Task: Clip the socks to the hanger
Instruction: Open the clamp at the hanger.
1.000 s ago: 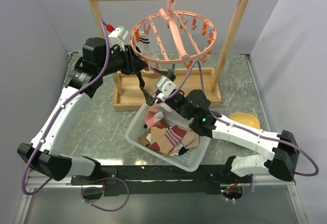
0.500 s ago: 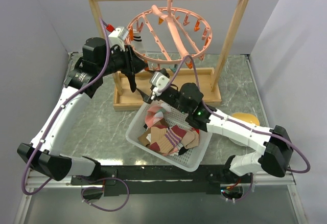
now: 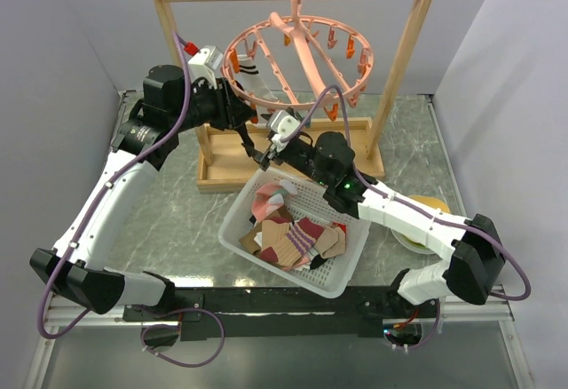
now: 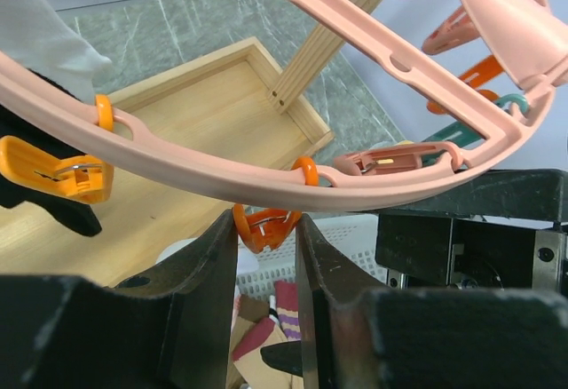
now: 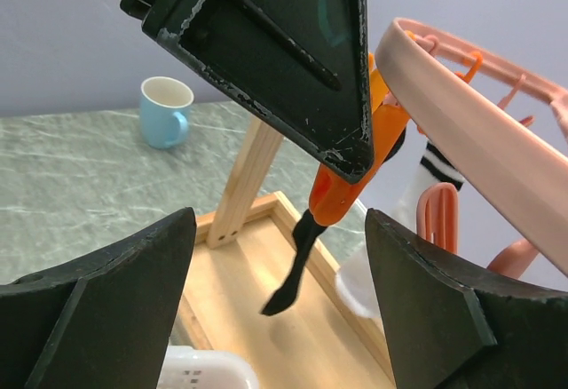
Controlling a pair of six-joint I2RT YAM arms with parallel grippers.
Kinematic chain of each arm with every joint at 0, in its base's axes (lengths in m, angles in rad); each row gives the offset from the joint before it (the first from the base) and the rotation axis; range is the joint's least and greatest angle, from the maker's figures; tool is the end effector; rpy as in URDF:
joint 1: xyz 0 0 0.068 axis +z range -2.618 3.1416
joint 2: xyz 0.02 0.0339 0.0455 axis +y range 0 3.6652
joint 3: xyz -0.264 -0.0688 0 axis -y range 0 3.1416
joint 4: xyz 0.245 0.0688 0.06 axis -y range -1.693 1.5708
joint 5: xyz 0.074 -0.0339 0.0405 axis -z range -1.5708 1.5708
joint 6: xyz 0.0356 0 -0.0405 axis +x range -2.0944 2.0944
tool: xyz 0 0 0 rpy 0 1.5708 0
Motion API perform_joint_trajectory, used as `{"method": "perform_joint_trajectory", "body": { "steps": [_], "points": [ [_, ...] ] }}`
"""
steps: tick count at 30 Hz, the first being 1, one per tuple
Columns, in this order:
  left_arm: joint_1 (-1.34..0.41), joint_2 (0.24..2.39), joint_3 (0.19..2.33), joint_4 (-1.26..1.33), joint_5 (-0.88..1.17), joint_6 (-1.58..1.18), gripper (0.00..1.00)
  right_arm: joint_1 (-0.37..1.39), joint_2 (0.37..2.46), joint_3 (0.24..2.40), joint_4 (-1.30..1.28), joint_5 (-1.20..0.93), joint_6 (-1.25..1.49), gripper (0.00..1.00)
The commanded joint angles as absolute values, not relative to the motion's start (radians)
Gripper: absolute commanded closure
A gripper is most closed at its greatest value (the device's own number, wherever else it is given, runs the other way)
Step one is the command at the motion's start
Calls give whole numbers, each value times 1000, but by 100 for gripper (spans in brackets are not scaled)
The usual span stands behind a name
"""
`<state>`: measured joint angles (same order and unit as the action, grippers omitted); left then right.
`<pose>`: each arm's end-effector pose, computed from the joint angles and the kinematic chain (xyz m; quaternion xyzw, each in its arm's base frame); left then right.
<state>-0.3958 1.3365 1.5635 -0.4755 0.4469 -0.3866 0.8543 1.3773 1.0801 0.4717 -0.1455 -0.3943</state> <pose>0.2587 -0.1248 0.4578 0.1396 0.7690 -0.3900 0.4868 0.2119 0.2512 0.3772 -0.4199 0.4876 0.2197 0.7332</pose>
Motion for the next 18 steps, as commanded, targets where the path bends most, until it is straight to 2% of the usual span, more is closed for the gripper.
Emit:
{"method": "perform_joint_trajectory", "body": {
  "steps": [1, 10, 18],
  "points": [
    [-394, 1298, 1557, -454, 471, -388, 99, 827, 1382, 1147, 517, -163, -328, 18],
    [-394, 1292, 1517, -431, 508, -414, 99, 807, 1431, 1195, 535, -166, -245, 28],
    [-394, 1299, 1528, -430, 517, -419, 99, 792, 1466, 1218, 529, -138, -212, 34]
  ]
}}
